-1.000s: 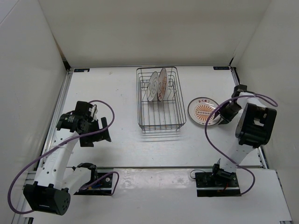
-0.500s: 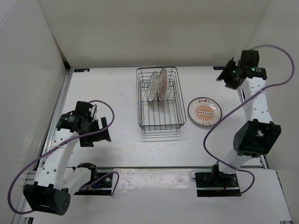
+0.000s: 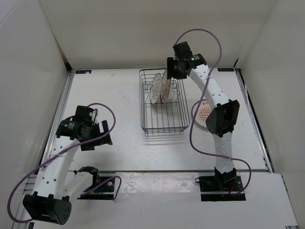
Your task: Unload the plates from the dish rack
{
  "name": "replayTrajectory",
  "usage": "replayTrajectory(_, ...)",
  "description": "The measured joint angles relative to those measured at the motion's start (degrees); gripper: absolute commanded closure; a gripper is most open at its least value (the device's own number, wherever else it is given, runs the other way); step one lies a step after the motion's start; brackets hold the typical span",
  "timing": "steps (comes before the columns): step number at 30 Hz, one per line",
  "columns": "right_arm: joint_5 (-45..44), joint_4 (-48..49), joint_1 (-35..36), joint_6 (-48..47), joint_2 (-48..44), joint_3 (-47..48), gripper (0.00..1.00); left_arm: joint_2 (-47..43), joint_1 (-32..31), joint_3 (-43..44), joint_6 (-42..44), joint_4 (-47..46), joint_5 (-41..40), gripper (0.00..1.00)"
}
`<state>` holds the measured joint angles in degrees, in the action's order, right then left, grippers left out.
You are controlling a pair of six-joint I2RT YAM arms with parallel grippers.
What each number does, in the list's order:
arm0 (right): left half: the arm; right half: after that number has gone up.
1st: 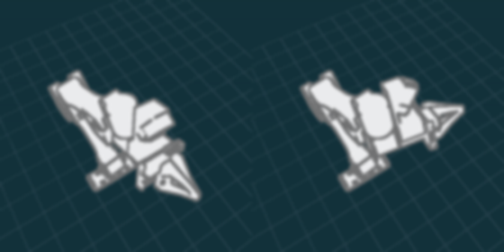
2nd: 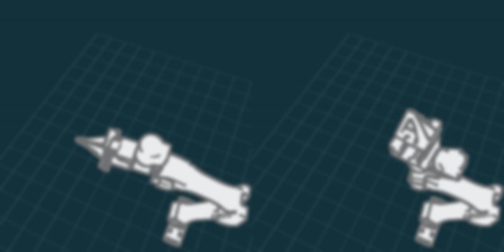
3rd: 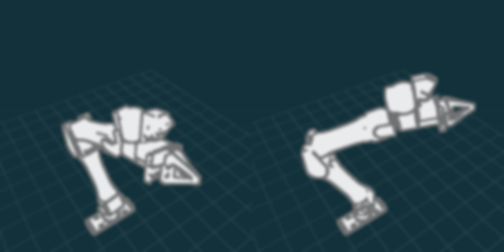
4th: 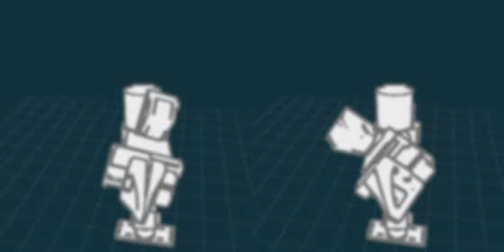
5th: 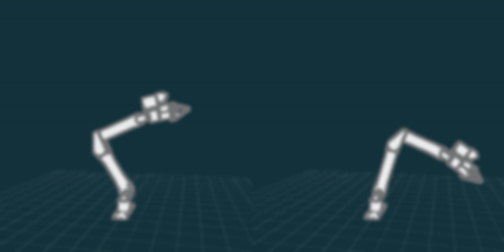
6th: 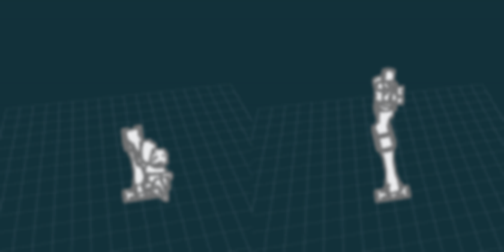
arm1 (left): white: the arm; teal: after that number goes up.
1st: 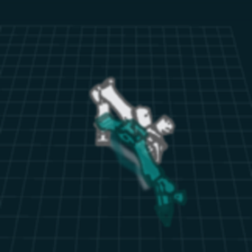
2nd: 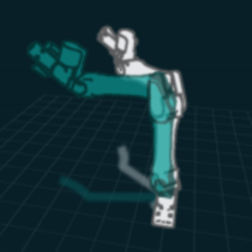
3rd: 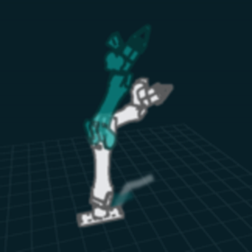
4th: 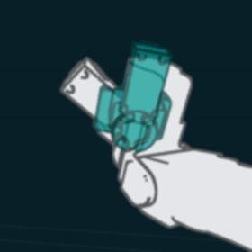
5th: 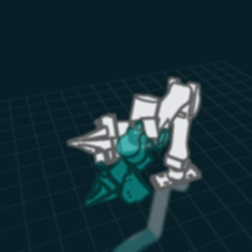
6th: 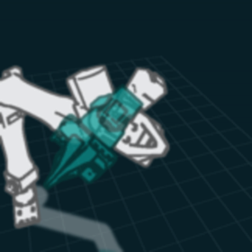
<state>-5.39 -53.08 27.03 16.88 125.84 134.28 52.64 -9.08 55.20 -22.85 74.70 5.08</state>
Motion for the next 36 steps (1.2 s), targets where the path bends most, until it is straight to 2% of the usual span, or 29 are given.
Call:
replayTrajectory(2, -0.7, 0.2, -0.9, 0.4, -1.9, -2.0, 0.42, -0.3, -0.1, 0.0, 0.2, 0.1, 0.0, 0.00)
replayTrajectory(7, -1.9, 0.0, -0.9, 0.7, -2.2, 0.2, 0.42, -1.2, -0.2, 0.0, 0.6, 0.3, -0.5, 0.00)
replayTrajectory(14, -4.5, -0.2, 1.0, 1.4, -1.5, -1.1, 0.48, -1.6, -0.2, 0.0, 1.0, 0.4, -1.3, 0.00)
replayTrajectory(18, -8.4, -0.4, 2.8, 2.7, -0.5, -2.1, 0.60, -1.6, -0.4, 0.0, 1.3, 0.6, -1.3, 0.00)
replayTrajectory(19, -9.7, -0.5, 3.4, 3.0, 0.3, -1.9, 0.69, -1.7, -0.6, 0.0, 1.4, 0.8, -1.3, 0.00)
replayTrajectory(20, -11.2, -0.7, 4.0, 3.0, 1.2, -1.6, 0.71, -1.7, -0.7, 0.0, 1.5, 0.9, -1.3, 0.00)
replayTrajectory(24, -20.1, -0.9, 6.5, 2.2, 5.1, -0.9, 0.73, -1.9, -1.5, 0.0, 2.1, 1.8, -1.7, 0.00)
replayTrajectory(28, -26.8, -0.4, 8.9, 1.6, 6.5, -0.5, 1.00, -2.2, -1.8, 0.2, 2.3, 2.2, -2.6, 0.00)
replayTrajectory(36, -31.4, -0.8, 10.1, 0.9, 5.9, 0.5, 1.00, -2.7, -2.0, 0.4, 2.5, 2.3, -3.2, 0.00)
